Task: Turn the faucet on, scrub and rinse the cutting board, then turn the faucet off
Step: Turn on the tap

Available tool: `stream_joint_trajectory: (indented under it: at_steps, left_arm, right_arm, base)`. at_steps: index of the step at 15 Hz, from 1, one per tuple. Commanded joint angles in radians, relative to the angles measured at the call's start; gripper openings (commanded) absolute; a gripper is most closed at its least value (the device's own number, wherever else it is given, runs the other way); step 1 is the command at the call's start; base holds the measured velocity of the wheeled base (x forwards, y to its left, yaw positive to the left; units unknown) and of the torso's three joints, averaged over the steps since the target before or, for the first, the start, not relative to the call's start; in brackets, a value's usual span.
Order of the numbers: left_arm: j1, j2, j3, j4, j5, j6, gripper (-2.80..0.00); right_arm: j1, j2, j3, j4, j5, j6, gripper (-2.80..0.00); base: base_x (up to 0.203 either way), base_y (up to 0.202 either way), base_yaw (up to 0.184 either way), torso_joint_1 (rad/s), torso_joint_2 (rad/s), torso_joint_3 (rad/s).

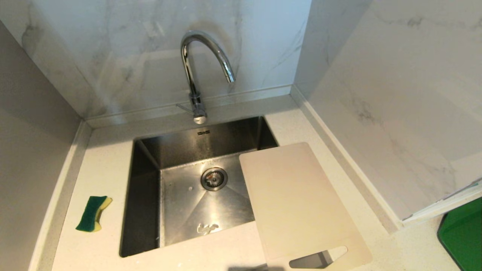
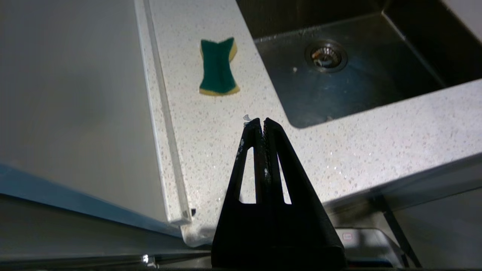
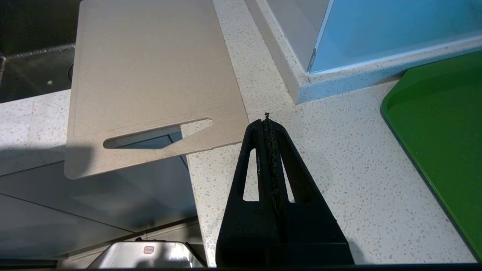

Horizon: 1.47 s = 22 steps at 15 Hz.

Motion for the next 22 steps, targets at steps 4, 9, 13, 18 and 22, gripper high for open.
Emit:
stream_joint_trajectory:
  at_steps: [4, 9, 13, 18, 22]
  left_arm:
    - [0.0, 0.071, -0.129, 0.057, -0.017, 0.051, -2.8]
    - [-0.02, 0.368, -0.407, 0.081, -0.109, 0.078, -2.8]
    - [-0.02, 0.645, -0.647, -0.015, -0.112, 0.153, -2.8]
    - [-0.02, 0.888, -0.904, -0.05, -0.029, 0.235, -2.8]
    - [-0.04, 1.13, -1.136, -0.053, 0.117, 0.253, -2.8]
  right_arm:
    - [0.0, 0.0, 0.0, 0.0, 0.001, -0.003, -2.8]
    - [0.0, 0.0, 0.0, -0.002, 0.003, -0.016, -2.8]
    - [0.0, 0.0, 0.0, -0.002, 0.005, -0.019, -2.8]
    - [0.0, 0.0, 0.0, -0.002, 0.01, -0.035, -2.8]
    - [0.0, 0.0, 0.0, -0.002, 0.01, -0.033, -2.8]
  base:
    - [0.0, 0.0, 0.0, 0.0, 0.0, 0.0]
    - [0.0, 0.0, 0.0, 0.0, 0.0, 0.0]
    - [0.0, 0.0, 0.0, 0.0, 0.0, 0.0]
    - [0.0, 0.0, 0.0, 0.0, 0.0, 0.0]
    - [0.0, 0.0, 0.0, 0.0, 0.0, 0.0]
